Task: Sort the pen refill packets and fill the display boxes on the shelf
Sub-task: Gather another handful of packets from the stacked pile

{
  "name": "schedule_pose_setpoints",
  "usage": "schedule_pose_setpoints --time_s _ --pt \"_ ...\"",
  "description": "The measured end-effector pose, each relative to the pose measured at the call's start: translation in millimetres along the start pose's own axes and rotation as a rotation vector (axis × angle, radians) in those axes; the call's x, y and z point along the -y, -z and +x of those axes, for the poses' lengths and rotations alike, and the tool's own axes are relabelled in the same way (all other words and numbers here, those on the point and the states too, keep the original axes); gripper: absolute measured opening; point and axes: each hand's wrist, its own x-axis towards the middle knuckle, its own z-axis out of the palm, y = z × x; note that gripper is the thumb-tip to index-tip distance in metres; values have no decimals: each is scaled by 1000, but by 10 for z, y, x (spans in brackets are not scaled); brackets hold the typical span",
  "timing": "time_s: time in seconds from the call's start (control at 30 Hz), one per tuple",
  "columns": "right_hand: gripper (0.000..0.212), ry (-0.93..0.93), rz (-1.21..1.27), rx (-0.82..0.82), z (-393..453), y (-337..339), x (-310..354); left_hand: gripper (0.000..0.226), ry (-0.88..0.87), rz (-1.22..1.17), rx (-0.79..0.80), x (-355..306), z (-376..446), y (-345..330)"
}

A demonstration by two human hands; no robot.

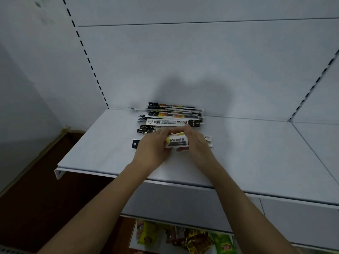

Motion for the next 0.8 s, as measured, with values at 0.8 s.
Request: schedule_pose_setpoints --time_s 0.8 --pt "23 -629 -736 -674 -3023 797 351 15 -107 -1372 680 -1530 -764 21"
